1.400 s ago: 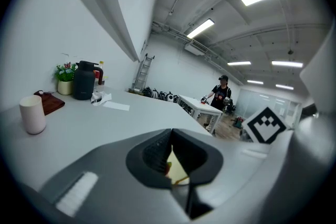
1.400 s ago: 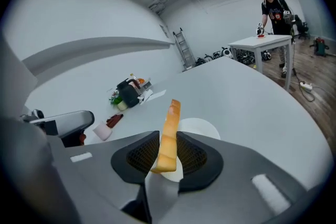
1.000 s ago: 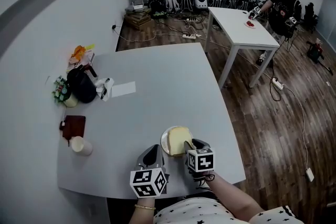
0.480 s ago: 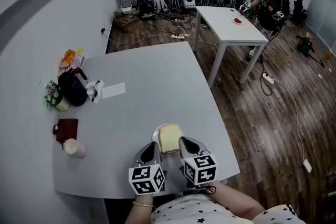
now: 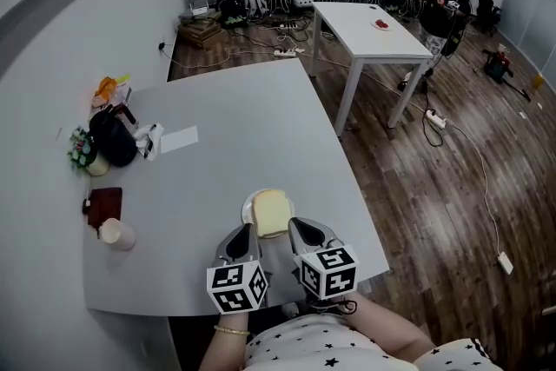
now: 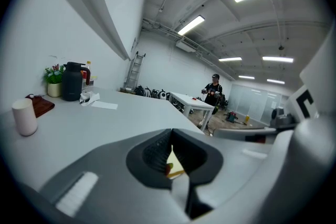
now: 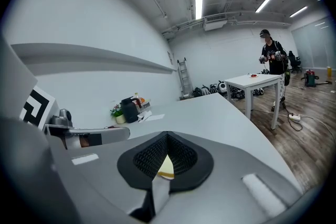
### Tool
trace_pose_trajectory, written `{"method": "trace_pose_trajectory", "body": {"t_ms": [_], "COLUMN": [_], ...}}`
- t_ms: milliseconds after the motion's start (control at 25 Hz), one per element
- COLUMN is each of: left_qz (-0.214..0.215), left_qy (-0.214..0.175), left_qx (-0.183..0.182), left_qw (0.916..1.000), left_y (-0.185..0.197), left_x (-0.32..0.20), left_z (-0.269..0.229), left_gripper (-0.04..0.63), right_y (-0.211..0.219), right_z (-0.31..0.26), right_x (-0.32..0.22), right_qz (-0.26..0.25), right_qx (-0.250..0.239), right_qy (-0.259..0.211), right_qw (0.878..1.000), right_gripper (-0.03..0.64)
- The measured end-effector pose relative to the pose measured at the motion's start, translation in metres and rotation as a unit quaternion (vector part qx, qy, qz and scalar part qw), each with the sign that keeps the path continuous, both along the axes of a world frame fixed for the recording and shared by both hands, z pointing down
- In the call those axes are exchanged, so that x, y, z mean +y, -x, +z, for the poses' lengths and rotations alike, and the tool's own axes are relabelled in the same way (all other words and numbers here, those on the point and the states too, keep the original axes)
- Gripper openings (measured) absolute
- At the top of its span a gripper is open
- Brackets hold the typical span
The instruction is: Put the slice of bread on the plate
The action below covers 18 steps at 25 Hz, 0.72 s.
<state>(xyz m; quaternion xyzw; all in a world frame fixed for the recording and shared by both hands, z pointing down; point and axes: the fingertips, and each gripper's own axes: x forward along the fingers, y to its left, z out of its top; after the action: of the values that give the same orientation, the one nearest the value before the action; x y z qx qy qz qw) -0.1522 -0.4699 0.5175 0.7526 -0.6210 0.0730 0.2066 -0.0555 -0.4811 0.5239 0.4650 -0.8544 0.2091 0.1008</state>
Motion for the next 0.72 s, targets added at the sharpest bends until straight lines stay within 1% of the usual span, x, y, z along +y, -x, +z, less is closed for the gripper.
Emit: {"method": "trace_pose_trajectory", "body": {"t_ms": [240,520,720], "left_qz": [-0.001,-0.005,-0.003], "left_qy": [-0.008,-0.009,-0.008], "left_qx": [-0.006,-0.007,-0.008], "left_qw": [1.0000,0.9999,0.9999], "left_y": [0.001,-0.002,-0.002], "left_x": [0.009,0.018,0.021], "left_z": [-0.007,-0.012,-0.012], "left_gripper": [0.008,0.008,0.008], "right_y": [0.004,0.008,0.012], "right_z": [-0.003,-0.007,-0.006], "right_x": [0.010,0.019,0.022], "right_qz": [-0.006,-0.019,-0.026], "right_qx": [0.003,0.016,0.017], "right_qy": [-0.005,-0.016,-0.015], "right_qw": [1.000,1.000,0.999], "right_gripper": [-0.002,-0.002,-0.002]}}
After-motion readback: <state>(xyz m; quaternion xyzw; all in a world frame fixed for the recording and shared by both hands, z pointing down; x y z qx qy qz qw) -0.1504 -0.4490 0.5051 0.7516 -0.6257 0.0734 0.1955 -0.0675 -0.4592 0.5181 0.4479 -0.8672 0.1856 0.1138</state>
